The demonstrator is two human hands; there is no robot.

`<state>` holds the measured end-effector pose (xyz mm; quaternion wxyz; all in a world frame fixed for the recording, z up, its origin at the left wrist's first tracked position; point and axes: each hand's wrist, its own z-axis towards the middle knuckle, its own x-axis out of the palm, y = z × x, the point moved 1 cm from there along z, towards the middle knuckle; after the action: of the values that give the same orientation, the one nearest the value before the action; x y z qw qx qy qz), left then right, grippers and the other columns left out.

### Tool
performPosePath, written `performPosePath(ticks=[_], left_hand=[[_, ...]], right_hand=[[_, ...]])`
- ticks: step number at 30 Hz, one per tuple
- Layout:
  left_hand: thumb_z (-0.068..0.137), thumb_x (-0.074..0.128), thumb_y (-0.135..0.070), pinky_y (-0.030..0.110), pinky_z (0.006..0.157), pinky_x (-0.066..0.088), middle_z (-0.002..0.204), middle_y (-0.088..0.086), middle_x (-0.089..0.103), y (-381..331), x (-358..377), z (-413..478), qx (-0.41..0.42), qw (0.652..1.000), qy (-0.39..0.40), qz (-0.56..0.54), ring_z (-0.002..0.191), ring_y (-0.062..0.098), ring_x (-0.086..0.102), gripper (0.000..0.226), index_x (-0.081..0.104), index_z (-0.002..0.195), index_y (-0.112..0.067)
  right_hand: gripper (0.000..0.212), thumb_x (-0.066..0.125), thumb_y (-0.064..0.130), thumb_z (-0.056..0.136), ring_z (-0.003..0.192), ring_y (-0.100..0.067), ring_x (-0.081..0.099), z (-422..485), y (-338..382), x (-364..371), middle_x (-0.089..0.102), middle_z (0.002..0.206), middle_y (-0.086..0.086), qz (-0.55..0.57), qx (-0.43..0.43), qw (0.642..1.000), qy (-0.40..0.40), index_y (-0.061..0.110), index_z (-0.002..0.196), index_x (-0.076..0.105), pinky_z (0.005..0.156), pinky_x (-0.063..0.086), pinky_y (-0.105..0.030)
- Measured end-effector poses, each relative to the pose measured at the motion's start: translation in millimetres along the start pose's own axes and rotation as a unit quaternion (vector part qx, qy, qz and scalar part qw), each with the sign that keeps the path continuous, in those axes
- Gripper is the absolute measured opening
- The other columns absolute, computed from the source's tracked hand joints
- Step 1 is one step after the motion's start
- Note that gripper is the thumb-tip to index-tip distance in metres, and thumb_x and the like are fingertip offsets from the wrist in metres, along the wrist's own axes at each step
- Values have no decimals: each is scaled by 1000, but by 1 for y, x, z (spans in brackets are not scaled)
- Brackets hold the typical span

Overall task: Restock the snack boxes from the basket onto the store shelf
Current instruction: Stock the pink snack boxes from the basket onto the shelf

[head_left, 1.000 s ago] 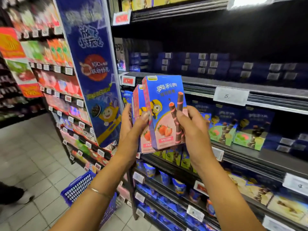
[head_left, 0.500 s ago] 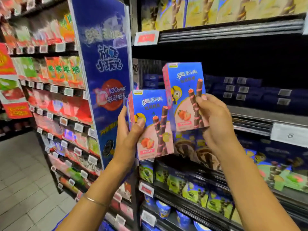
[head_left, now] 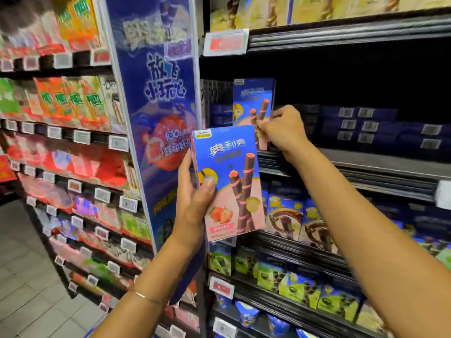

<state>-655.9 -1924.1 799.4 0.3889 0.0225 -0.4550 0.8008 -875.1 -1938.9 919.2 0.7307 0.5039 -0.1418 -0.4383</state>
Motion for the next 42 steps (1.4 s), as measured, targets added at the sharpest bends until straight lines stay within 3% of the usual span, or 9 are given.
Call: performPosePath(ticks=[9,13,16,21,24,29,32,36,42], left_hand=[[75,85,-54,78,111,32,135,16,60,-11,9,10,22,999,12,-22,125,38,55,110,30,152,2],[75,85,-53,75,109,35,134,17,60,-17,15,10,12,1000,8,-25,123,39,56,111,28,154,2],[77,84,-52,78,109,33,135,20,60,-20,17,9,8,1000,12,-26,123,40,56,108,29,154,1],[78,84,-51,72,106,39,133,18,62,-21,18,9,-12,1000,-3,-28,120,38,59,104,32,151,1],[78,84,-50,76,110,36,136,21,59,-20,19,9,-18,999,6,-41,123,40,57,105,31,152,2],[77,84,-53,81,108,32,140,26,56,-16,16,10,-33,999,-2,-31,125,44,55,104,34,153,-3],[81,80,-48,79,110,33,142,20,59,-14,17,13,-38,999,-11,-33,130,46,55,94,36,154,-6],[86,75,-40,80,110,31,146,34,51,-13,23,22,-33,998,-10,-44,134,61,45,87,35,152,2],[74,81,-68,76,106,41,146,28,56,-25,37,27,-26,999,-36,0,131,54,55,111,39,152,-1]], right_hand=[[46,78,31,87,87,-24,53,10,14,37,56,110,-7,-116,-37,990,64,7,118,54,60,36,-29],[23,56,27,93,87,-29,48,5,22,42,60,120,-21,-101,-29,991,81,9,99,43,68,38,-34],[48,35,42,63,93,-33,53,-3,29,45,64,118,-21,-23,17,996,84,10,97,49,79,43,-41],[21,29,37,59,74,-28,40,-7,31,48,51,90,-12,-73,19,991,114,20,70,30,55,24,-36],[27,36,45,64,70,-25,38,-7,26,45,47,86,-7,-59,27,990,123,20,71,33,54,24,-34],[41,61,52,96,93,-28,69,-25,13,12,69,95,-4,50,-38,997,40,12,96,64,76,56,-42],[51,53,64,92,88,-22,74,-65,15,-19,77,95,-5,201,17,966,162,17,99,70,68,56,-34],[51,72,59,82,79,-10,73,-111,16,-42,76,98,-1,90,-41,952,289,18,111,65,63,55,-29],[27,70,38,92,79,-11,76,-116,24,-57,77,97,0,58,-61,960,266,16,108,63,54,53,-20]])
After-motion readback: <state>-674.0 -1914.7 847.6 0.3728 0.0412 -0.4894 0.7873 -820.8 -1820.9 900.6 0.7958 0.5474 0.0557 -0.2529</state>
